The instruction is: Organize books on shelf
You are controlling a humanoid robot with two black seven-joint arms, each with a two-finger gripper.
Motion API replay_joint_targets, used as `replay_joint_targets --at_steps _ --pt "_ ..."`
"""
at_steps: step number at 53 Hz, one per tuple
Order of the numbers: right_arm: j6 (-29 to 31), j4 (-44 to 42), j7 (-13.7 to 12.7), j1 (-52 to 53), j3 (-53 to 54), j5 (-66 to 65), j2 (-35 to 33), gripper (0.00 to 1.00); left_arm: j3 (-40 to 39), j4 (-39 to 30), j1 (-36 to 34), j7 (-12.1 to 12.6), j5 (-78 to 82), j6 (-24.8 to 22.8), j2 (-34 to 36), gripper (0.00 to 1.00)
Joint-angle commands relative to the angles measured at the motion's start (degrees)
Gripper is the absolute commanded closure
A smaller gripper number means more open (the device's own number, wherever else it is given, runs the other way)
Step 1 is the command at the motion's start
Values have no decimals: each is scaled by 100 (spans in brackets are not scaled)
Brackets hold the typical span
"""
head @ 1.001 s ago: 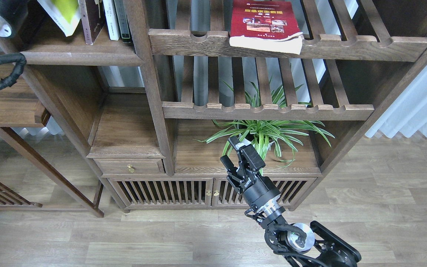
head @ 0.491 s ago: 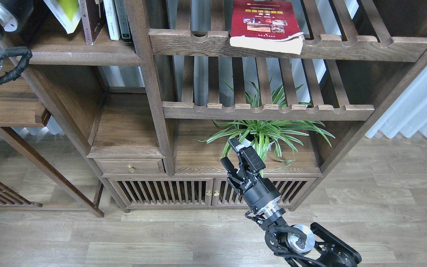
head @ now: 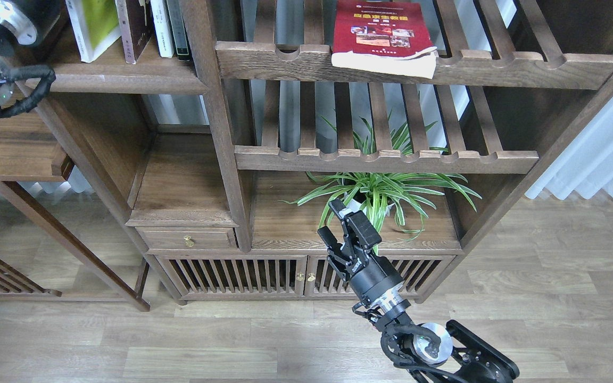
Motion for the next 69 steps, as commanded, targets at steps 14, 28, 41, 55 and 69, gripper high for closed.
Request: replay_joint_targets --at_steps 14,28,41,55,69 --pt "0 -9 0 -25 0 -8 0 3 -81 69 -500 -8 -42 63 -176 49" --pt "0 0 0 -8 26 1 0 3 -196 -80 -526 -17 -59 2 -150 44" --pt "0 378 0 10 44 9 0 3 -520 -818 -113 -17 -314 143 -123 33" --pt "0 519 0 45 167 9 0 3 -1075 -1864 309 1 -490 143 -185 25" --pt "0 808 0 1 632 36 -228 3 -1434 -2681 511 -8 -1026 151 -194 17"
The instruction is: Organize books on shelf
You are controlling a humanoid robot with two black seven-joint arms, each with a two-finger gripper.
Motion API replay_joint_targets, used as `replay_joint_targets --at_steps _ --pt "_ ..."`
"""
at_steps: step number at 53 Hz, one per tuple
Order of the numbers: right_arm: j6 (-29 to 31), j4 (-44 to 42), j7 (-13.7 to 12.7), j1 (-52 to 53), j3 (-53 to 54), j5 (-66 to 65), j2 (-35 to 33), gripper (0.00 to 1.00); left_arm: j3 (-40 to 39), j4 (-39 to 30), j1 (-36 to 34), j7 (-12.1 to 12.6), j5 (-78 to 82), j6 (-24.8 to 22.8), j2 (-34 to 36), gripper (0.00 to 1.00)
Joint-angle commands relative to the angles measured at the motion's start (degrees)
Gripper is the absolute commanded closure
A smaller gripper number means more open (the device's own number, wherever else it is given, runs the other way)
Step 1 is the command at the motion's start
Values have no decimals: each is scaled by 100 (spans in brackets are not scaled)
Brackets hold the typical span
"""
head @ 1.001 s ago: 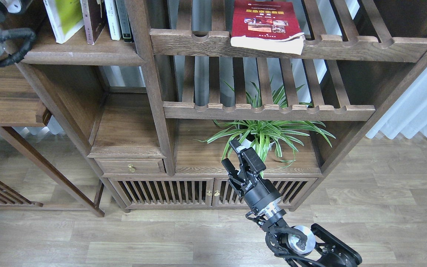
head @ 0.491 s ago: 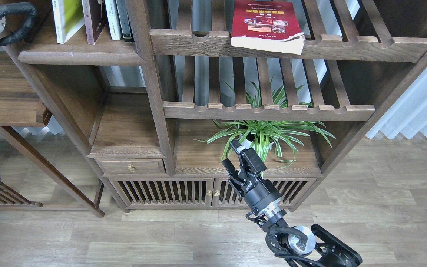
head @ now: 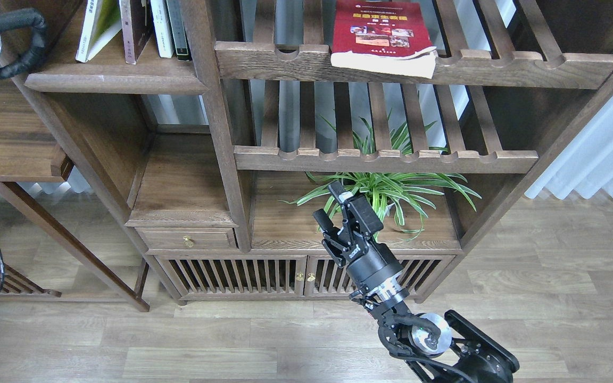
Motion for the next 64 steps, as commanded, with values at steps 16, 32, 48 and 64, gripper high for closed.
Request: replay_joint_targets --at_steps 16,32,48,64 --pt "0 543 1 36 829 56 -274 4 -646 -451 133 -47 -708 -613 -104 7" --pt "0 710 10 45 1049 170 -212 4 -637 -451 151 -12 -1087 -921 -1404 1" --pt "0 745 10 493 1198 188 -186 4 -374 -451 300 14 -1175 -1035 -2363 1" --pt "0 869 10 669 1172 188 -98 4 -163 -451 1056 225 -1175 -1738 -2363 1"
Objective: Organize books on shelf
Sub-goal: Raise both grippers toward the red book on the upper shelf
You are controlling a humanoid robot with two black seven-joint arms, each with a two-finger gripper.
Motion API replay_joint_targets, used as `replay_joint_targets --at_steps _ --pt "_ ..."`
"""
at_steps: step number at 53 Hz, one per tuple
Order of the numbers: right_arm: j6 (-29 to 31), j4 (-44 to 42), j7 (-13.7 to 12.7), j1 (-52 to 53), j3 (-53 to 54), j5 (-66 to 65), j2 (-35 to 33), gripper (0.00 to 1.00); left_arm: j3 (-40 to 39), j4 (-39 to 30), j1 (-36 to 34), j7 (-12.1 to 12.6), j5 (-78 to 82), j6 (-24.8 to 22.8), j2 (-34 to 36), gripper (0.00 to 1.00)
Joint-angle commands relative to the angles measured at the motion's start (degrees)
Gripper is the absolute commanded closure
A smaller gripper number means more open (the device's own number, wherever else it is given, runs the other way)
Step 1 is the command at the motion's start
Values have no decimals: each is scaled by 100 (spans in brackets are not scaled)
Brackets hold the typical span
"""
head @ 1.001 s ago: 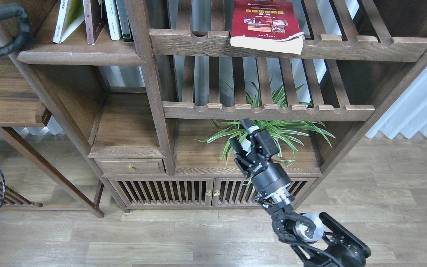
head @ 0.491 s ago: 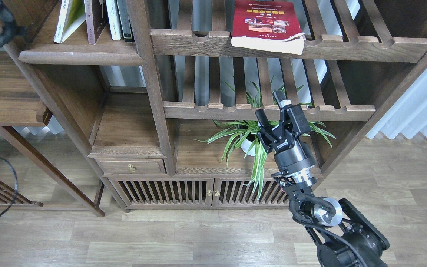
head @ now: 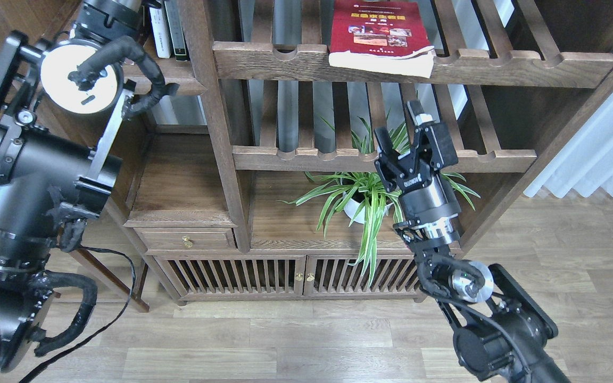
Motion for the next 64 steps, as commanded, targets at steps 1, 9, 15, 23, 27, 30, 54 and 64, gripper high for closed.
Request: replay_joint_targets --at_steps 1,9,15,23,27,30,54,64 --pt "0 11 -1 41 -56 0 41 4 79 -1 451 282 0 -579 -1 1" --pt "0 11 -10 59 -83 -17 103 4 132 -1 637 459 0 -836 -1 1" --pt "0 11 -1 50 -101 -35 112 4 220 -1 786 459 0 -871 -1 1" --pt "0 11 -1 103 -101 -43 147 4 246 -1 1383 477 0 -1309 -1 1" --pt "0 11 -1 208 -101 -52 173 4 255 -1 1612 486 0 -1503 -1 1" --pt "0 2 -1 269 -101 -52 173 4 255 -1 1699 468 0 -1582 -1 1" --pt "0 -51 -1 445 -101 -61 173 3 246 8 2421 468 0 -1667 43 1" --pt "0 -77 -10 577 -189 -131 120 3 299 8 2535 477 0 -1667 34 1"
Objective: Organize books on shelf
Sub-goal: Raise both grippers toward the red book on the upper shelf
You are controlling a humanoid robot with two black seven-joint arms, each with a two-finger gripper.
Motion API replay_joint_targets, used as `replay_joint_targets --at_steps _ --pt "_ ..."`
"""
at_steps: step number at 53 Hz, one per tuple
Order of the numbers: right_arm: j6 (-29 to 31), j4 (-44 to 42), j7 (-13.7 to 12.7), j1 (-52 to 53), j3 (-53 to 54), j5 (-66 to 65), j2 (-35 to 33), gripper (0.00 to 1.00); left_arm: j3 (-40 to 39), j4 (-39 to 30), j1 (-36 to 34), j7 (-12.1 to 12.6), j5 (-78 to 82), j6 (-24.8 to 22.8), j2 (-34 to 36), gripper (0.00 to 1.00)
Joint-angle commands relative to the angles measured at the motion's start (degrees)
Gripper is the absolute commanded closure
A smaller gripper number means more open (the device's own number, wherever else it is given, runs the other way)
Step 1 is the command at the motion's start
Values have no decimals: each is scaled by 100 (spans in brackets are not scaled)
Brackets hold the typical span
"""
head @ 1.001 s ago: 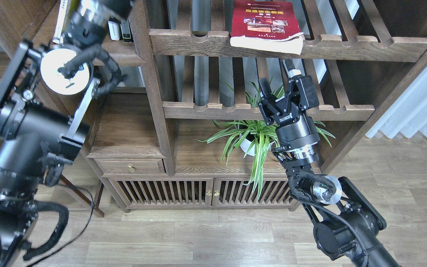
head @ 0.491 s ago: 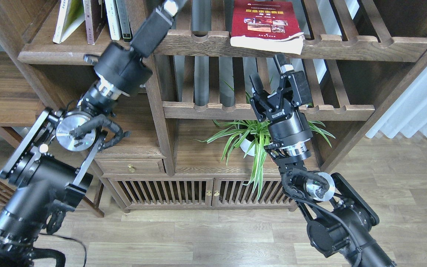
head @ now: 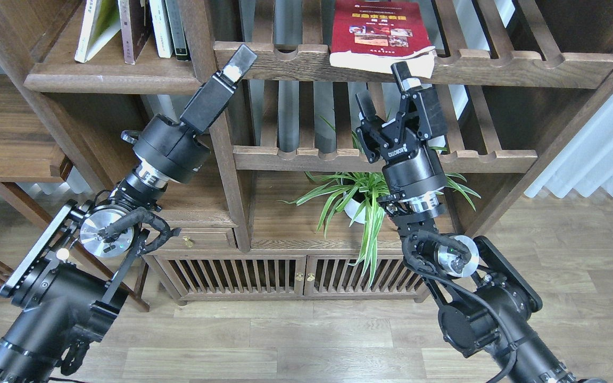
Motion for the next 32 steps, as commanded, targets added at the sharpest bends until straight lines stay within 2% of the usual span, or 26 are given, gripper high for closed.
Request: replay_joint_targets --at_steps 1,18,32 --pt "0 -34 -2 87 -25 -33 -29 3 52 0 58 8 0 0 -3 1" --pt "-752 -140 -2 368 36 -33 -55 3 307 0 93 8 0 0 -38 1" --pt "-796 -219 -2 588 54 -33 -81 3 307 -9 93 -9 0 0 -38 1"
